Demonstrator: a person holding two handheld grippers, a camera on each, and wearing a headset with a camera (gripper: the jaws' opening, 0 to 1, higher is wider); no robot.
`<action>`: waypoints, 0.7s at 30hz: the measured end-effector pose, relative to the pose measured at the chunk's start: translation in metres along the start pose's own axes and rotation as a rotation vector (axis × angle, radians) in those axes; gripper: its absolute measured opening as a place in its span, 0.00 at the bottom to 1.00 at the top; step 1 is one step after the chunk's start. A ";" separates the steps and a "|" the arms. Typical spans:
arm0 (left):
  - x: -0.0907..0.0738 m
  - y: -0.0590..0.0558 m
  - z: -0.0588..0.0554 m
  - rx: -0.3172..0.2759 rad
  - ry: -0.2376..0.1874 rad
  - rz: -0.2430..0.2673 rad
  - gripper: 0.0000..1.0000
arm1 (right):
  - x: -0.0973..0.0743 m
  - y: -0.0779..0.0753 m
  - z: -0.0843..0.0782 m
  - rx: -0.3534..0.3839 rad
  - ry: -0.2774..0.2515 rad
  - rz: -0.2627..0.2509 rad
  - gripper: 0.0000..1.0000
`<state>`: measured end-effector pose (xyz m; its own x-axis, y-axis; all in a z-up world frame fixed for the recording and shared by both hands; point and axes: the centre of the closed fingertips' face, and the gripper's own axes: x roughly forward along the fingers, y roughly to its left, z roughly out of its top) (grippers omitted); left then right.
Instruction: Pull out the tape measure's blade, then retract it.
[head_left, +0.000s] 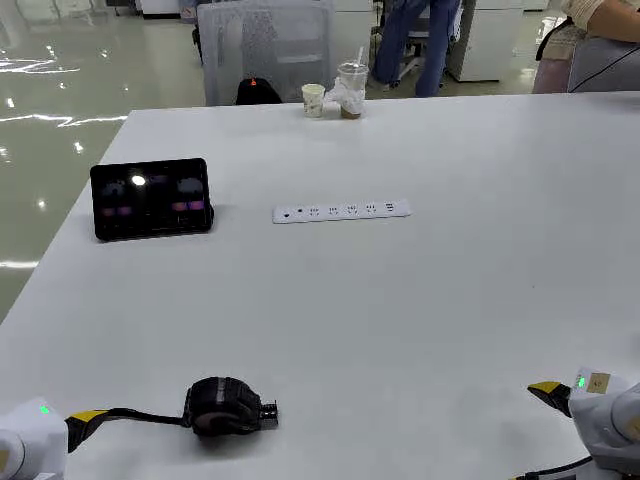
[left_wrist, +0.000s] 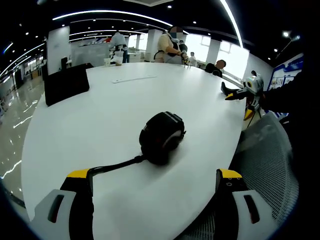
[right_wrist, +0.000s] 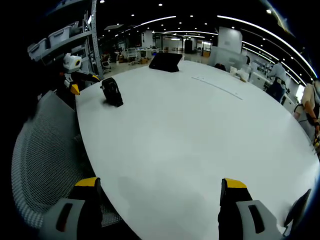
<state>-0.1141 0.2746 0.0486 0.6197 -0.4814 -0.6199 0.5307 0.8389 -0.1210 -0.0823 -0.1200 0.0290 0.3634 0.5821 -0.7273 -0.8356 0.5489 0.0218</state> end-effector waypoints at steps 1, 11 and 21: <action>0.000 -0.001 0.001 0.007 -0.006 0.000 0.99 | 0.000 0.000 0.000 0.004 0.000 -0.001 0.99; 0.001 -0.011 0.001 0.078 0.022 -0.077 0.99 | 0.003 0.017 0.009 -0.038 -0.035 0.051 0.99; 0.017 -0.008 0.019 0.271 0.123 -0.180 0.99 | 0.023 0.026 0.033 -0.135 -0.030 0.107 0.99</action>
<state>-0.0963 0.2551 0.0538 0.4369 -0.5675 -0.6979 0.7695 0.6376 -0.0367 -0.0817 -0.0720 0.0355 0.2802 0.6517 -0.7049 -0.9172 0.3983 0.0037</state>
